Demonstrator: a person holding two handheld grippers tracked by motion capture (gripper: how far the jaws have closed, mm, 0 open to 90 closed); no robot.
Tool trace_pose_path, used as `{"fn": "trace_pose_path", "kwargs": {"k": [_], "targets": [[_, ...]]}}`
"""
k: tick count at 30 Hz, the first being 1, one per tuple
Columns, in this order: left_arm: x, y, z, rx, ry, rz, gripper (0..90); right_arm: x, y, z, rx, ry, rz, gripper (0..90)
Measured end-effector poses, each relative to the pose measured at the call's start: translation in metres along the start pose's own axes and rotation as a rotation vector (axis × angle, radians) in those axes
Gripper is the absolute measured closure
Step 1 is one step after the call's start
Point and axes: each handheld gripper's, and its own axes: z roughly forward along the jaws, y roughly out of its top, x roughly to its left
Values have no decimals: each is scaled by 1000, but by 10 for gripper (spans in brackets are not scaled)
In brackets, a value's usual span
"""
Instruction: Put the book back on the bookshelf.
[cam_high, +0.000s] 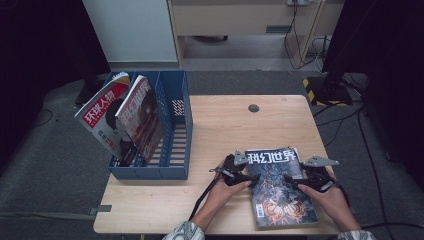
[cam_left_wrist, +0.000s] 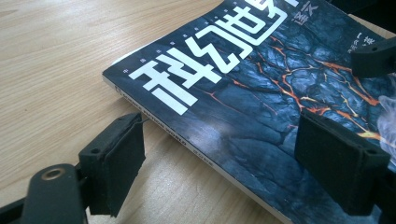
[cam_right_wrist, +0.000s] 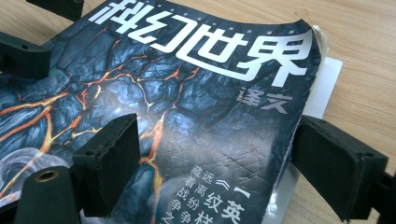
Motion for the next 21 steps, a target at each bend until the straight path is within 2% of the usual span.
{"fn": "trace_pose_path", "kwargs": {"k": [13,18,21], "targets": [[0,0,5,1,-33,-31,132,1,-1,0,5,0,-5,154],[-1,0,7,8,-33,-34,111,1,-1,0,3,-2,0,154],[0,0,8,15,-38,-55,106,1,-1,0,2,-2,-3,154]]}}
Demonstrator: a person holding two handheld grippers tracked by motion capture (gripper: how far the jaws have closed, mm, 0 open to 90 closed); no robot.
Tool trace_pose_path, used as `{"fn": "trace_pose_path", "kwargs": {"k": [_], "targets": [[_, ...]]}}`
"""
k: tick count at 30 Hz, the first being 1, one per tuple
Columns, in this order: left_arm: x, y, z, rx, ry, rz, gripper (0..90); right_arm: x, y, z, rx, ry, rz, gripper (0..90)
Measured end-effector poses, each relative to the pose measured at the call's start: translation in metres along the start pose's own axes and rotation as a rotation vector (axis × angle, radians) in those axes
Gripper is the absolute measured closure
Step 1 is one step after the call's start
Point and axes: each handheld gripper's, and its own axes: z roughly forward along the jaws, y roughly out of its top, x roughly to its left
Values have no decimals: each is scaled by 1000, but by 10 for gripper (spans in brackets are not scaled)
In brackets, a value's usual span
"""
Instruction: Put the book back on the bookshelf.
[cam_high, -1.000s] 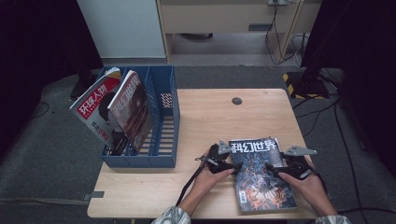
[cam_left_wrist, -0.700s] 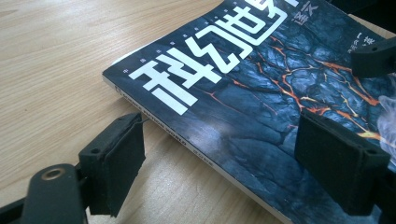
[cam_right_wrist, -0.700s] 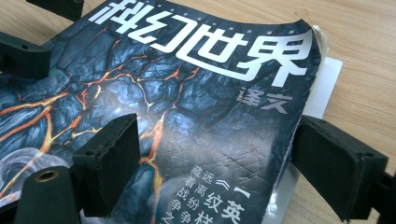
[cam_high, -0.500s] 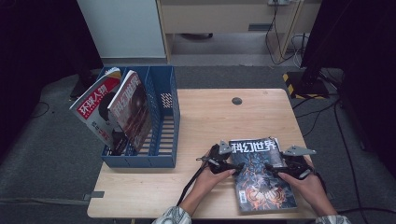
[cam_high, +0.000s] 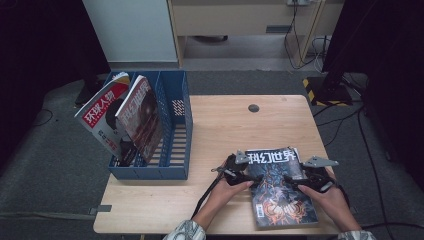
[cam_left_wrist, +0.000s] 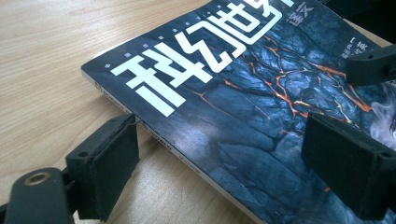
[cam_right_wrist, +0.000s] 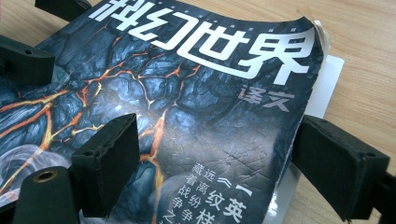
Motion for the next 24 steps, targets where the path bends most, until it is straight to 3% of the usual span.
{"fn": "trace_pose_path", "kwargs": {"k": [1,2,5,15,24], "targets": [[0,0,0,0,0,0,106,0,0,0,0,0,0,154],[1,0,1,17,-21,-37,101,0,0,0,1,2,5,155],[2,-1,1,29,-41,-59,97,0,0,0,2,1,7,155],[1,0,2,31,-46,-60,92,0,0,0,4,1,8,158],[-1,4,-1,50,-21,-66,117,0,1,-1,4,0,17,214]]}}
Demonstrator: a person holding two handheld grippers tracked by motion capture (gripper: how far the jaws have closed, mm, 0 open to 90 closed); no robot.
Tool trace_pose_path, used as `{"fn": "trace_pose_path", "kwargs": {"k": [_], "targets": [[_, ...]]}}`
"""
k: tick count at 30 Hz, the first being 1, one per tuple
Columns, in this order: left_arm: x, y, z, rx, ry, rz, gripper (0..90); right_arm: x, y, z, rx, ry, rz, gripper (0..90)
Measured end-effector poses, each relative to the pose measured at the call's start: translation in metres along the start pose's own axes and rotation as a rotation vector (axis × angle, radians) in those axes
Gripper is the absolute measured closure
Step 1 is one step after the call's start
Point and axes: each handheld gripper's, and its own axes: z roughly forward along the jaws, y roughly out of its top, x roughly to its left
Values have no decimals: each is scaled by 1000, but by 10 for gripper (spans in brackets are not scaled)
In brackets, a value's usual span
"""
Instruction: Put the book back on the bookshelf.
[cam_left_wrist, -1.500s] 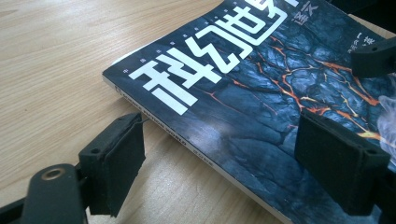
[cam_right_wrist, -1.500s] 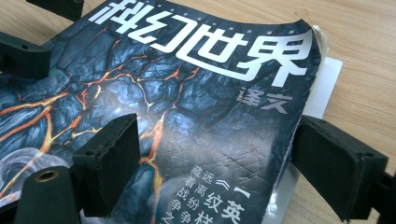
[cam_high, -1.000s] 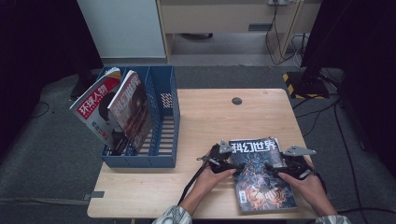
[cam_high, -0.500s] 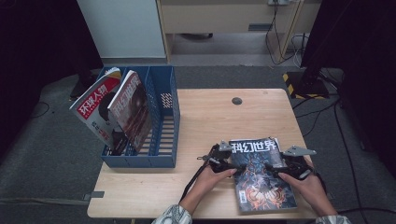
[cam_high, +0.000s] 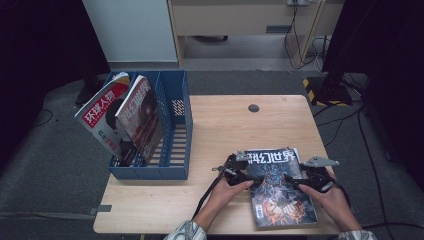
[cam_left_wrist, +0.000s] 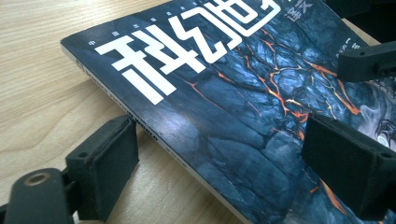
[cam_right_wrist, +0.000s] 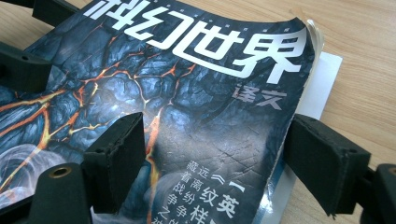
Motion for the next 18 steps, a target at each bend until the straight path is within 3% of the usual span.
{"fn": "trace_pose_path", "kwargs": {"k": [7,18], "targets": [[1,5,-10,-84,-24,-8,235,0,0,0,0,4,0,220],[-5,26,-15,-132,-76,6,322,1,1,2,-7,22,-1,248]]}}
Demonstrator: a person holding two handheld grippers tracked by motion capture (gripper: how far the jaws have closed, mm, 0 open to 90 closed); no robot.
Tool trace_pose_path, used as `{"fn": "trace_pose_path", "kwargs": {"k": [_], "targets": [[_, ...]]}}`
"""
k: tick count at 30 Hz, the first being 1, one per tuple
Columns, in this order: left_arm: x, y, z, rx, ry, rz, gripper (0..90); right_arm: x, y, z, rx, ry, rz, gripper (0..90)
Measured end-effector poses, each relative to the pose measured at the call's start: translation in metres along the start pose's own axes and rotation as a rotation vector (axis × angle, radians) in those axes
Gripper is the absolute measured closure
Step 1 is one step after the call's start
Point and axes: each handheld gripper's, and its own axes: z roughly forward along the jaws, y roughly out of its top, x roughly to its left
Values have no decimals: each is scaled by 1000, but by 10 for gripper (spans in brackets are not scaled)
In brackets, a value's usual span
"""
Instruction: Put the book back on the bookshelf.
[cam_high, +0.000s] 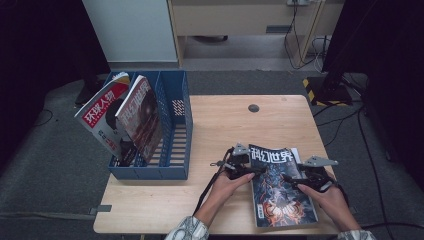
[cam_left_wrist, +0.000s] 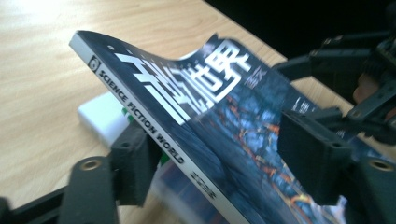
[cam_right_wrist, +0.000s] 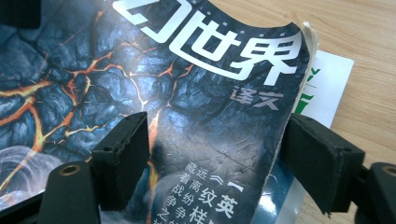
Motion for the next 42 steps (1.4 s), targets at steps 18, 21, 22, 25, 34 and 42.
{"fn": "trace_pose_path", "kwargs": {"k": [18,21,22,25,34,42], "targets": [[-6,16,10,42,23,14,331,9,1,3,-13,22,-13,286],[-7,17,11,43,25,16,336,10,2,3,-13,28,-10,286],[-8,18,12,40,25,16,339,11,2,3,-13,28,-9,284],[-10,20,12,35,30,14,361,11,2,3,-18,32,-6,282],[-14,26,5,0,48,9,518,12,2,4,-12,40,13,210],[-19,32,1,-22,40,29,599,9,2,5,-23,59,63,114]]}}
